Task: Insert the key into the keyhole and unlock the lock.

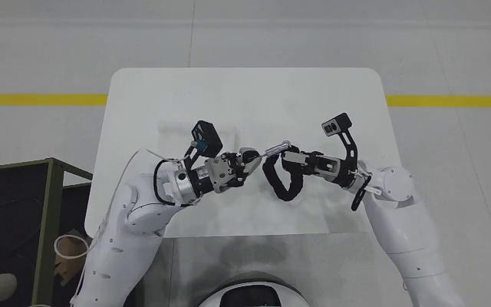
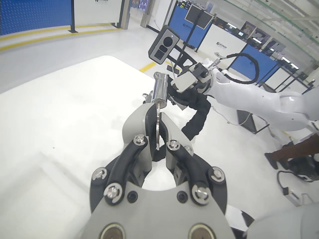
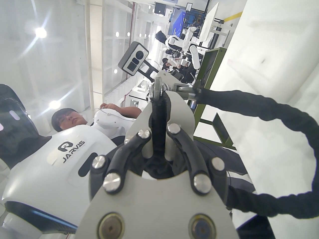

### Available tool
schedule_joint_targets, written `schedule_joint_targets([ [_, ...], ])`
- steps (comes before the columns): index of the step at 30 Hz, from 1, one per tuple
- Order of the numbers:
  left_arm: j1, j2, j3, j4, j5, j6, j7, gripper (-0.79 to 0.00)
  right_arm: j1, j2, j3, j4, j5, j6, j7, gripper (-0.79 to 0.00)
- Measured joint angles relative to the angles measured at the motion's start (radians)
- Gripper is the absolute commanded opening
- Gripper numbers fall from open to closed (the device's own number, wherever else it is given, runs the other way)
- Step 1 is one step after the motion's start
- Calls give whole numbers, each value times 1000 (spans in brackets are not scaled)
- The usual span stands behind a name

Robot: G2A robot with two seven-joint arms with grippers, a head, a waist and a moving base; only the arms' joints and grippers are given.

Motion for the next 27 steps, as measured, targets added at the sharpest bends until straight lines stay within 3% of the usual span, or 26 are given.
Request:
schedule_joint_targets([
  [8, 39, 4, 34, -58, 400, -13, 221, -785, 12, 1, -8, 21, 8, 6, -11, -785],
  [16, 75, 13, 73, -64, 825, 70, 476, -785, 21, 4, -10, 34, 5, 10, -28, -785],
  [19, 80, 14, 86, -35, 901, 102, 533, -785, 23, 5, -9, 37, 1, 14, -37, -785],
  [20, 81, 13, 88, -25, 895, 111, 540, -449, 24, 5, -9, 38, -7, 14, -40, -785],
  [21, 80, 12, 89, -15, 873, 121, 538, 0, 24, 6, -10, 37, -23, 11, -46, -785],
  [27, 54, -5, 51, 31, 502, 206, 359, 0, 9, 17, 10, 16, -281, -14, -182, -785],
])
